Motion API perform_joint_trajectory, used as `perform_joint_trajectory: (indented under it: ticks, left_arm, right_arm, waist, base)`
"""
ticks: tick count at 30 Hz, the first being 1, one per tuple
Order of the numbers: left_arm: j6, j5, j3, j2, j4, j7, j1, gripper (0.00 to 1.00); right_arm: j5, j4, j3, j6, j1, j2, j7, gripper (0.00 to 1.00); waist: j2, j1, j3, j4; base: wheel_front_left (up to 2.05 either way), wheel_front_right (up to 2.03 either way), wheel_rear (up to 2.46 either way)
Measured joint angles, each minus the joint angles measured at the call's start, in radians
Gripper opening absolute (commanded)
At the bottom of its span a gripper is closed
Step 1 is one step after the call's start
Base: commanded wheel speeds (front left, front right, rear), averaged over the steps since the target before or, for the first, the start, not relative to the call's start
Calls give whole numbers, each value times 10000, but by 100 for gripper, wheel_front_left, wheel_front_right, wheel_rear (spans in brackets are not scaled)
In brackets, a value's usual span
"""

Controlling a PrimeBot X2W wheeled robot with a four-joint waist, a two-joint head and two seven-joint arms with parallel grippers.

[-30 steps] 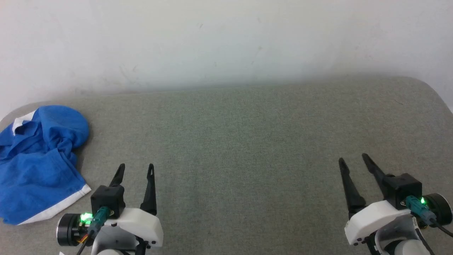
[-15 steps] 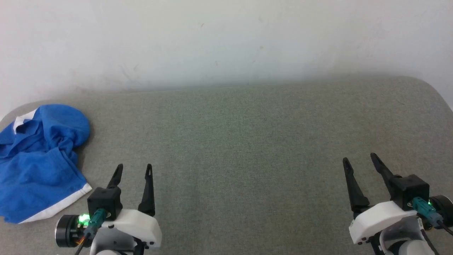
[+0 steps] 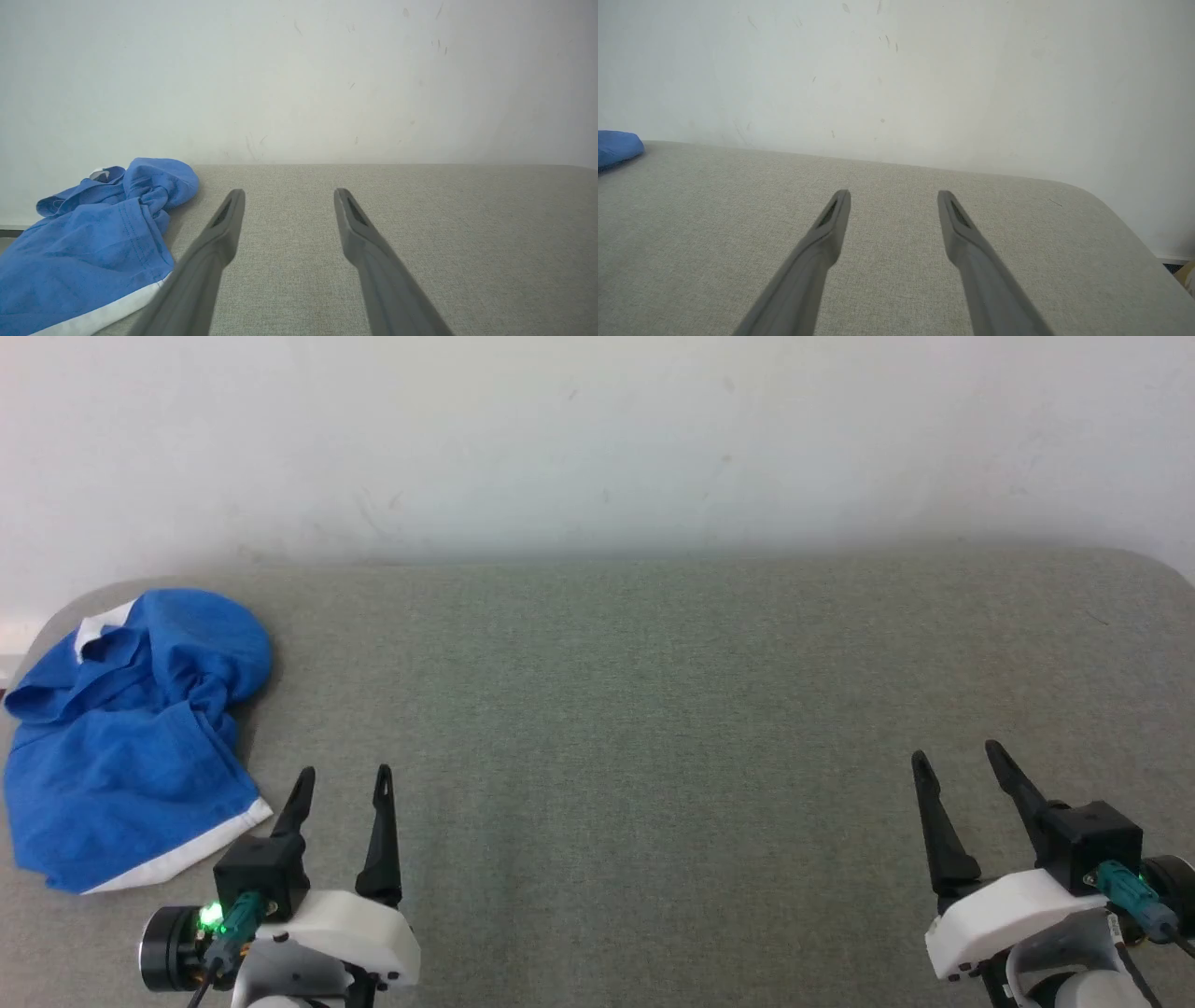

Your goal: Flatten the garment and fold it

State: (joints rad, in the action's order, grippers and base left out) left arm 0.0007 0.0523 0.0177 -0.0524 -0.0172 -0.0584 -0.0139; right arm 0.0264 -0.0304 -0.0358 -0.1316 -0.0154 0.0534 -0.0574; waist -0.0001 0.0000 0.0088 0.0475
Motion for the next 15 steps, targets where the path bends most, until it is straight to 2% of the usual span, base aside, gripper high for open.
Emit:
perform_joint_trajectory:
  ticks: [15]
  left_arm:
    - [6, 203, 94, 0, -15, -314, -89, 100]
  right_arm:
    - [0, -247, 46, 0, 38, -2, -324, 100]
  waist:
    - [0, 0, -10, 1037]
  base:
    - [0, 0, 0]
